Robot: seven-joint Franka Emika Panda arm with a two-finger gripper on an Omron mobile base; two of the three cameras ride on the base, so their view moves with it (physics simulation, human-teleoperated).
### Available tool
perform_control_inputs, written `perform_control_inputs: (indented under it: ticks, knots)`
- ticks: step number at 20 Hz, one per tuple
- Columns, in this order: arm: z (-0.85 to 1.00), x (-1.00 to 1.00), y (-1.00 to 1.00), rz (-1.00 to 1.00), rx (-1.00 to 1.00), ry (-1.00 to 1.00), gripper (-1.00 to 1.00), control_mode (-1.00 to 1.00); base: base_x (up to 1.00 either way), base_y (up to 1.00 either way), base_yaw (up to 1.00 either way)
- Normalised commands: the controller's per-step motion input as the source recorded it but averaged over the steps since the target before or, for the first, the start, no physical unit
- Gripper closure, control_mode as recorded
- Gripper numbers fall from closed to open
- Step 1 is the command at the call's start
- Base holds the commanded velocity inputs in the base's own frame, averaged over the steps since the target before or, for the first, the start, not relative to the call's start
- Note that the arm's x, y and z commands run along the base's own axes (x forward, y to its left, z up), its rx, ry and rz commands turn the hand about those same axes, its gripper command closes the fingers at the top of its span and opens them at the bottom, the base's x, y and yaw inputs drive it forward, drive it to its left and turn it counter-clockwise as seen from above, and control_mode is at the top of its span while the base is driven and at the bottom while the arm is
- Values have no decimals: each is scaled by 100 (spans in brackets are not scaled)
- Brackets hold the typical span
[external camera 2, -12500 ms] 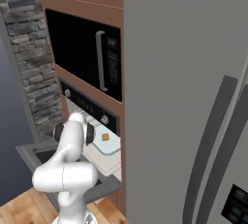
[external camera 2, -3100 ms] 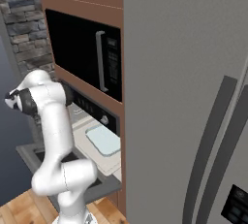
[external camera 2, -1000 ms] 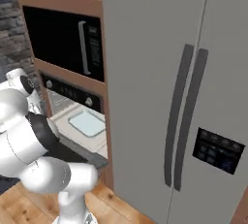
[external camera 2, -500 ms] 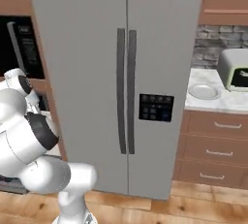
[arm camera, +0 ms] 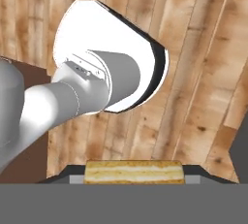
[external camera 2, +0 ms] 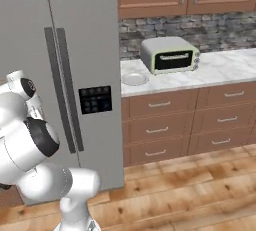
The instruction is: Take the baked cake out of the oven and place it on the plate for cooling. Then close the oven door.
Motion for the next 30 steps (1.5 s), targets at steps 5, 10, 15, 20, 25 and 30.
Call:
perform_control_inputs:
  ticks: [5,10,15,20,25,30]
  knots:
    - [0,0,0,0,0,0,100,100,65,-75,-31]
    - [0,0,0,0,0,0,100,100,69,-82,-13]
    - [0,0,0,0,0,0,100,100,56,-96,3]
    - [0,0,0,0,0,0,100,100,71,-88,27]
    - [0,0,0,0,0,0,100,100,96,-49,29]
    - [0,0,0,0,0,0,100,100,91,-5,25]
